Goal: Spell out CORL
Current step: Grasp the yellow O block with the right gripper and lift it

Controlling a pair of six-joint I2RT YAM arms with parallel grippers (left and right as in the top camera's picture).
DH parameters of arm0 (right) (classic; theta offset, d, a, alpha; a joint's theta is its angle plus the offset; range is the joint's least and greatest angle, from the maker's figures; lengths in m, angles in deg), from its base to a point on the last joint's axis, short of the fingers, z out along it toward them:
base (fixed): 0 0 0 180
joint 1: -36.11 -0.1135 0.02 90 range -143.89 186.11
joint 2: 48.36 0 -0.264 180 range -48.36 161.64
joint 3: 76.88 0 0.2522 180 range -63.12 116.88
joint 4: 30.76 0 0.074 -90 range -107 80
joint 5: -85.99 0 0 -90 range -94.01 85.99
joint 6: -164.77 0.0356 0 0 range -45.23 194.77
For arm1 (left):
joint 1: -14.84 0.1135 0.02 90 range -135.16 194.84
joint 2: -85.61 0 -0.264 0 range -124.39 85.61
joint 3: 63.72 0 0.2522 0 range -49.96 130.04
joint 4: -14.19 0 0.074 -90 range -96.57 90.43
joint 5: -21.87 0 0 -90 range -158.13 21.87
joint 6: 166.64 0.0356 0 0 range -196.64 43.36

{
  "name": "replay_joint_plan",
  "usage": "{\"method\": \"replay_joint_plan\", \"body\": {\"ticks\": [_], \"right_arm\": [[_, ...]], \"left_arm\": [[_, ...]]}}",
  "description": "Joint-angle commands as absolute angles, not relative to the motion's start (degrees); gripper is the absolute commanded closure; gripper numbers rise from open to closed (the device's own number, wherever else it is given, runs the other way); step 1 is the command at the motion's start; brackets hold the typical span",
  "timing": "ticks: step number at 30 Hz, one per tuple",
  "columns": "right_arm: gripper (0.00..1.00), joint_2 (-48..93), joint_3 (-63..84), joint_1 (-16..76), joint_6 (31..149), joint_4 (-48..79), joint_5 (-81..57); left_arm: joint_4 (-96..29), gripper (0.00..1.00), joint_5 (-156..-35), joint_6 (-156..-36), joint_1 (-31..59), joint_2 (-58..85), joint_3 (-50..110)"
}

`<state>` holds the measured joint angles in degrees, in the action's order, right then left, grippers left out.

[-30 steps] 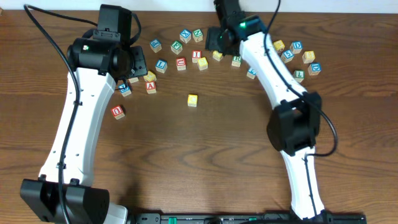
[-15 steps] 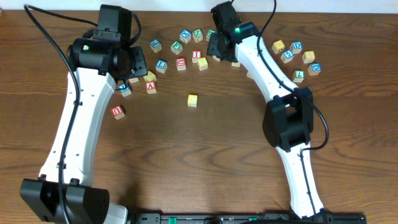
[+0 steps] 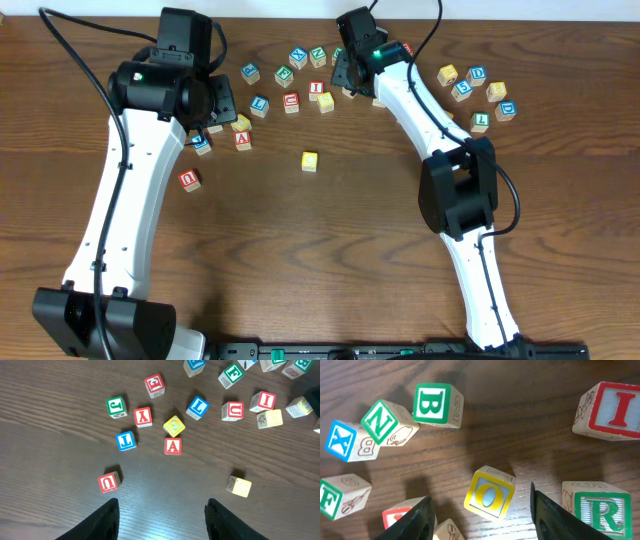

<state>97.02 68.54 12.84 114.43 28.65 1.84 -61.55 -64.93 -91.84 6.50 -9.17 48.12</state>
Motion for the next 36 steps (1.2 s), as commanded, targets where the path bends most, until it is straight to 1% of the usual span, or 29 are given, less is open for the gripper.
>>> {"method": "replay_joint_plan", "body": {"ticks": [1, 11, 19, 22, 25, 28, 29, 36], "right_arm": [[0.44, 99.75, 68.76, 12.84, 116.55, 28.41, 2.93], [0.46, 99.97, 68.76, 12.8, 116.53, 26.29, 3.43], [0.46, 100.19, 68.76, 12.69, 116.55, 25.68, 5.16], [0.51, 100.58, 68.76, 12.71, 116.55, 25.61, 5.12], [0.53, 100.8, 68.76, 12.71, 116.53, 25.83, 5.1], [0.58, 100.8, 68.76, 12.69, 116.05, 26.2, 5.1], [0.61, 100.8, 68.76, 12.69, 115.41, 26.36, 5.07], [0.73, 100.8, 68.76, 12.88, 105.05, 29.39, 5.1]], "left_arm": [[-62.18, 0.45, -64.21, -92.35, 6.68, -8.06, 48.51], [-62.36, 0.45, -64.21, -92.35, 6.68, -8.06, 48.51], [-62.53, 0.46, -64.21, -92.32, 6.68, -8.06, 48.51], [-62.53, 0.46, -64.21, -92.32, 6.68, -8.06, 48.51], [-62.55, 0.46, -64.21, -92.35, 6.68, -8.06, 48.51], [-62.53, 0.46, -64.21, -92.32, 6.68, -8.06, 48.51], [-62.53, 0.45, -64.21, -92.32, 6.68, -8.06, 48.51], [-62.53, 0.45, -64.21, -92.32, 6.68, -8.06, 48.51]]}}
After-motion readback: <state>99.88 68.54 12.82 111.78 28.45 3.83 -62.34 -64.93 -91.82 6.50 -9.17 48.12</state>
